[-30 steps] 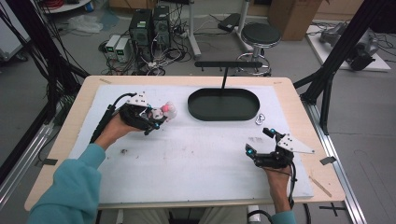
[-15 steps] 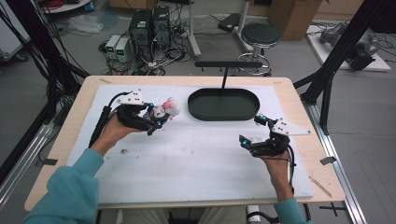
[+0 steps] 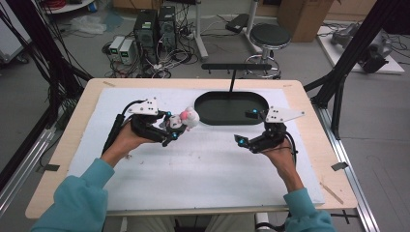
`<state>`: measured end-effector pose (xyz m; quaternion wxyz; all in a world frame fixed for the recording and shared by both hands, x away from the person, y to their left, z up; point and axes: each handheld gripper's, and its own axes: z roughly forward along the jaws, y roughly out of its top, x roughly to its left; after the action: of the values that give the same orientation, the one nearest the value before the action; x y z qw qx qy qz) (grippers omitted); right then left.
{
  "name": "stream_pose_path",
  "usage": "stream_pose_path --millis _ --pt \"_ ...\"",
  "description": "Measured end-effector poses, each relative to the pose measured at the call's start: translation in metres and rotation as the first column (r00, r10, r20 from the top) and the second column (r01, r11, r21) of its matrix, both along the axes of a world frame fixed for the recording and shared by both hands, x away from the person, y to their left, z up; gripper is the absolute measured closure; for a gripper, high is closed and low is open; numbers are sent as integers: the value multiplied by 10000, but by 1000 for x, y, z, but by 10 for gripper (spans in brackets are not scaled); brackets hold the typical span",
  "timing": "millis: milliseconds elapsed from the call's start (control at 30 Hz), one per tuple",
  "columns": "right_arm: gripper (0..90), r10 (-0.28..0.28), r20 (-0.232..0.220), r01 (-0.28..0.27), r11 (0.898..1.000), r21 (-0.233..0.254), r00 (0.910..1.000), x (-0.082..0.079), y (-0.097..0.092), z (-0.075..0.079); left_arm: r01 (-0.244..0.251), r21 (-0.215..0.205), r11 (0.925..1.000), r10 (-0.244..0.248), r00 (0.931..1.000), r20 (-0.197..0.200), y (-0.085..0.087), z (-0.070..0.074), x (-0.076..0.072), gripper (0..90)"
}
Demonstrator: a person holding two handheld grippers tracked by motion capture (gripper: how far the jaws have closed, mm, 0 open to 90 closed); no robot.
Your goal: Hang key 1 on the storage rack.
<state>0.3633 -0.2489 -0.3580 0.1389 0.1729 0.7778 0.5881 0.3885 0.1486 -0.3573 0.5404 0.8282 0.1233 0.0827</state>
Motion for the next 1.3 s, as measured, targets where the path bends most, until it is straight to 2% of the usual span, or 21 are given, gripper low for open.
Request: stream_pose_path --millis 167,233,433,500,667,733,800,867,933,1000,1100,1133,1200,1300 --pt "8 499 -125 -501 9985 -213 9987 12 8 11 125 -58 9999 -125 9999 23 -5 1 -2 383" --pt "8 768 -203 -770 9970 -61 9968 16 10 16 248 -74 9997 -247 9997 47 -8 1 -3 383" --pt "9 1560 -520 -1567 9876 -93 9864 28 19 28 426 -156 9990 -426 9991 2 -12 0 -3 383" --pt "9 1881 -545 -1897 9815 -271 9806 33 23 31 492 -220 9985 -492 9988 0 -14 0 -3 383" --pt "8 2546 -664 -2604 9600 -1027 9648 40 37 40 772 -247 9967 -768 9969 140 -18 -1 -4 383" --pt "8 2828 -864 -2917 9493 -1173 9553 43 42 42 834 -306 9960 -829 9964 167 -18 0 -5 383" --pt "8 3031 -798 -3118 9397 -1407 9496 45 48 44 892 -381 9953 -884 9958 216 -19 1 -6 383" --pt "8 3210 -916 -3317 9316 -1486 9426 47 53 46 911 -424 9949 -902 9957 222 -20 2 -7 383" --pt "8 3390 -847 -3487 9227 -1646 9370 48 58 48 949 -418 9946 -941 9953 210 -21 3 -8 383" --pt "8 3501 -932 -3612 9181 -1634 9321 49 63 50 978 -427 9943 -968 9950 245 -22 3 -8 383" --pt "9 3756 -1006 -3879 9054 -1726 9213 51 70 53 1056 -484 9932 -1045 9942 250 -25 3 -9 383" --pt "9 3780 -1057 -3915 9023 -1806 9198 52 72 53 1124 -428 9927 -1109 9932 351 -25 3 -9 383" --pt "9 3859 -1183 -4028 8917 -2064 9149 54 76 54 1120 -466 9926 -1104 9932 360 -26 3 -10 383" --pt "9 4084 -1449 -4321 8720 -2301 9012 55 84 54 1243 -386 9915 -1226 9915 446 -27 4 -10 383"
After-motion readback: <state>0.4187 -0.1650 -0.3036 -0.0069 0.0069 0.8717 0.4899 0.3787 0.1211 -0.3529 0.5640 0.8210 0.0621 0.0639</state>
